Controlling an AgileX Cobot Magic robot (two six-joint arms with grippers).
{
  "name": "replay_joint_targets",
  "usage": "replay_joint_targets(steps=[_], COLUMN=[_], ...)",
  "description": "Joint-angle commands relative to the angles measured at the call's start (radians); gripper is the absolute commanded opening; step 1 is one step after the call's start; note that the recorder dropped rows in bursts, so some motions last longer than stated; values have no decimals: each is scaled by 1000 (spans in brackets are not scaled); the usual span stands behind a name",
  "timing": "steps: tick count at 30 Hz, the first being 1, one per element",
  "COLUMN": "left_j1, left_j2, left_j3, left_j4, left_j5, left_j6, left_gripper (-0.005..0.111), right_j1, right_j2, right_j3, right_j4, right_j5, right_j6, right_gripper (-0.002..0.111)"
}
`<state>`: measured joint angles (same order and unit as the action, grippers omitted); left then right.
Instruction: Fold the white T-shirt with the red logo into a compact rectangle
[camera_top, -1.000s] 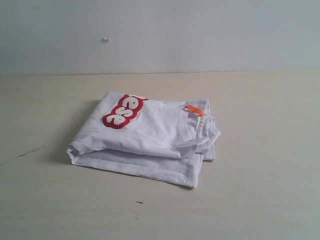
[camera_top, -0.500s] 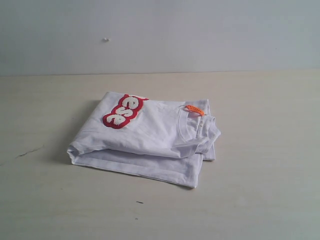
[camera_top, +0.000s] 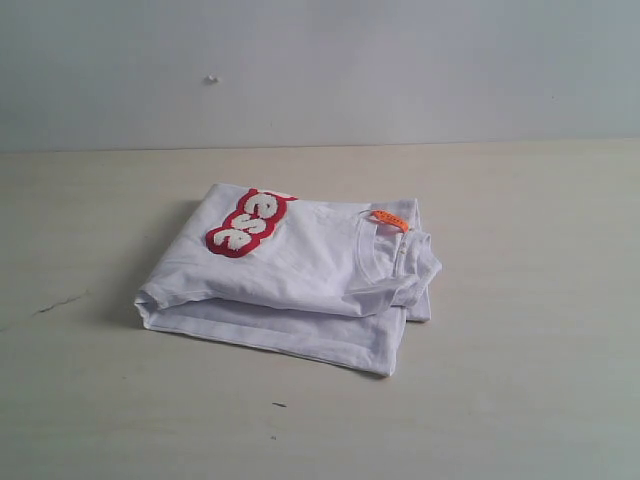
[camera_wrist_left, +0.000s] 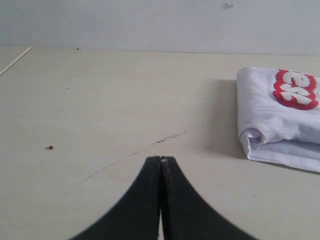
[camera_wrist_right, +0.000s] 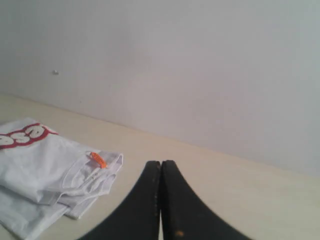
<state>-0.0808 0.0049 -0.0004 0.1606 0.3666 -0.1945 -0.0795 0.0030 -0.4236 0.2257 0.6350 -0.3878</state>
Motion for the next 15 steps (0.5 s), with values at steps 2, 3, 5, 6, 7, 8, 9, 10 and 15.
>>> replay_joint_targets(steps=[2, 3, 5, 6, 7, 8, 9, 10, 15], left_j1=[1, 1, 1, 1, 1, 1, 1, 1, 1], left_j2=[-5, -5, -5, -5, -5, -5, -5, -5, -5], left_j3=[0, 0, 0, 0, 0, 0, 0, 0, 0], left_j4=[7, 7, 7, 7, 7, 7, 7, 7, 7], left_j5=[-8, -8, -8, -8, -8, -8, -8, -8, -8], left_j6=[1, 1, 1, 1, 1, 1, 1, 1, 1], left_gripper=[0, 0, 0, 0, 0, 0, 0, 0, 0], right_j1=[-6, -6, -6, -6, -6, -6, -6, -6, -6], right_j2=[-3, -3, -3, -3, -3, -3, -3, -3, -3], right_j3=[123, 141, 182, 197, 217, 235, 251, 269, 374], right_j4=[14, 14, 14, 14, 14, 14, 14, 9, 7], right_j5=[-90, -97, -95, -93, -93, -133, -169, -203, -218], right_j6=[-4, -4, -4, -4, -4, -10, -10, -10, -10], right_gripper=[0, 0, 0, 0, 0, 0, 0, 0, 0])
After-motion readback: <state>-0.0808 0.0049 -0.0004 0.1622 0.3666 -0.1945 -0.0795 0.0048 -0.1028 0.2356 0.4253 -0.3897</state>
